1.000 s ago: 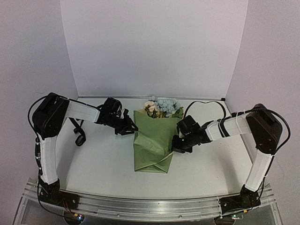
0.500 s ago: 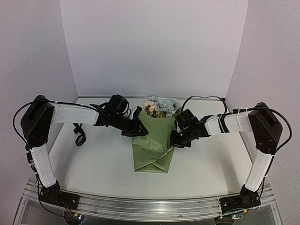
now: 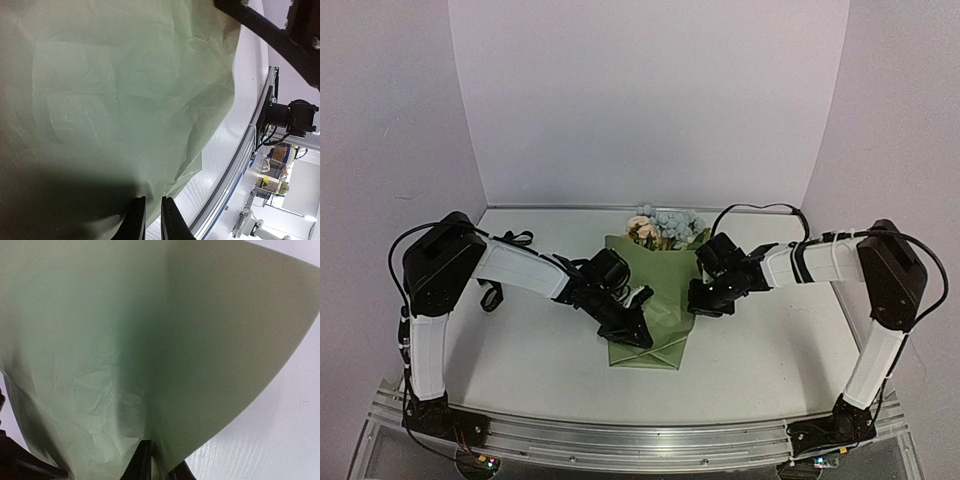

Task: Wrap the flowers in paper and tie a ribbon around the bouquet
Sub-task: Press the fold line of the folded bouquet.

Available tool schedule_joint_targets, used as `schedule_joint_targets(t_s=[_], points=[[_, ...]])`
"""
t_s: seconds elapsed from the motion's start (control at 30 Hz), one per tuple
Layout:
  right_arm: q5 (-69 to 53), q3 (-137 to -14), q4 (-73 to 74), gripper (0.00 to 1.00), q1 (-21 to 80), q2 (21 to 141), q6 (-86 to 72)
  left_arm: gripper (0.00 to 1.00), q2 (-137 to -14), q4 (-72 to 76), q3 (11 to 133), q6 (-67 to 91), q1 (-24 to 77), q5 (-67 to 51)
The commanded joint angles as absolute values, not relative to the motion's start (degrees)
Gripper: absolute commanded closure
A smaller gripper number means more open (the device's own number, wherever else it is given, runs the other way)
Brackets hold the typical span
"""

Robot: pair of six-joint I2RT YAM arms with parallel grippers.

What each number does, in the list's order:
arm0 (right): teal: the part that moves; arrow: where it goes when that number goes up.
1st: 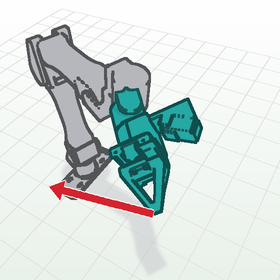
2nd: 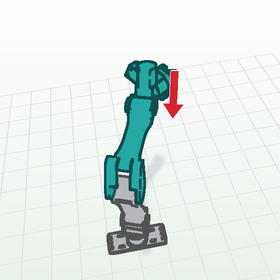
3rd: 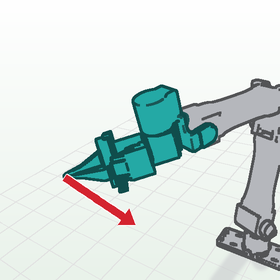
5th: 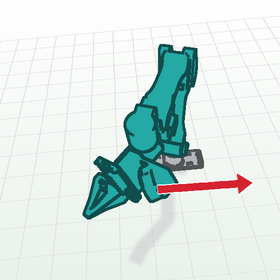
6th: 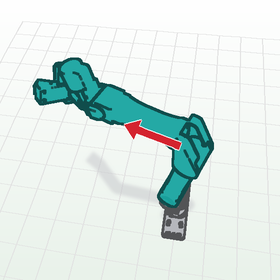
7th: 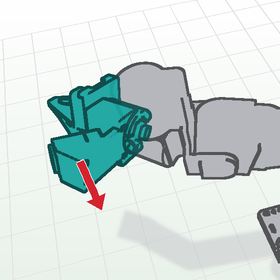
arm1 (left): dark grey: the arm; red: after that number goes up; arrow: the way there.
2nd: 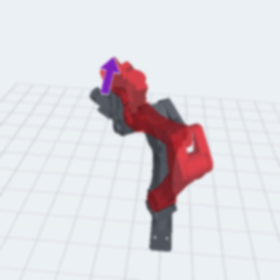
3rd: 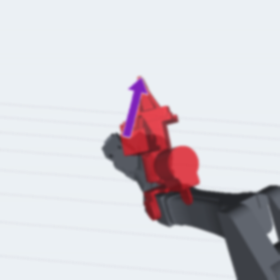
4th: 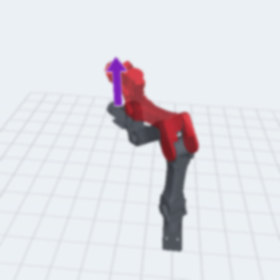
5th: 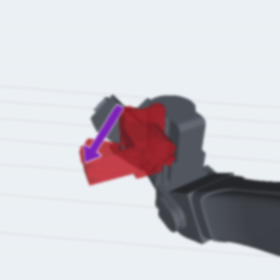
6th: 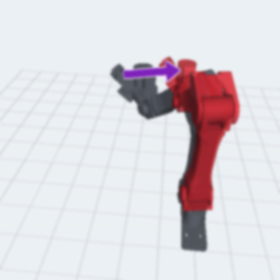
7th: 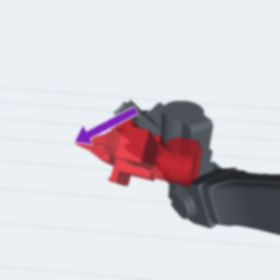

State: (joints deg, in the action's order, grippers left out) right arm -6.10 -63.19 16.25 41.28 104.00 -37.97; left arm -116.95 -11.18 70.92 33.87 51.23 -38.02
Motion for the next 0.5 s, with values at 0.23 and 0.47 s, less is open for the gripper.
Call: schedule_joint_targets(t_s=[0.23, 0.47], points=[[-5.16, -62.54, 23.11, 0.68, 46.91, 93.98, -44.89, 0.89, -118.66, -11.15, 73.62, 33.13, 52.05, -38.92], [-9.15, -63.60, 19.94, 0.79, 49.68, 100.33, -47.72, 0.89, -117.86, -11.91, 73.72, 33.02, 52.04, -38.14]])
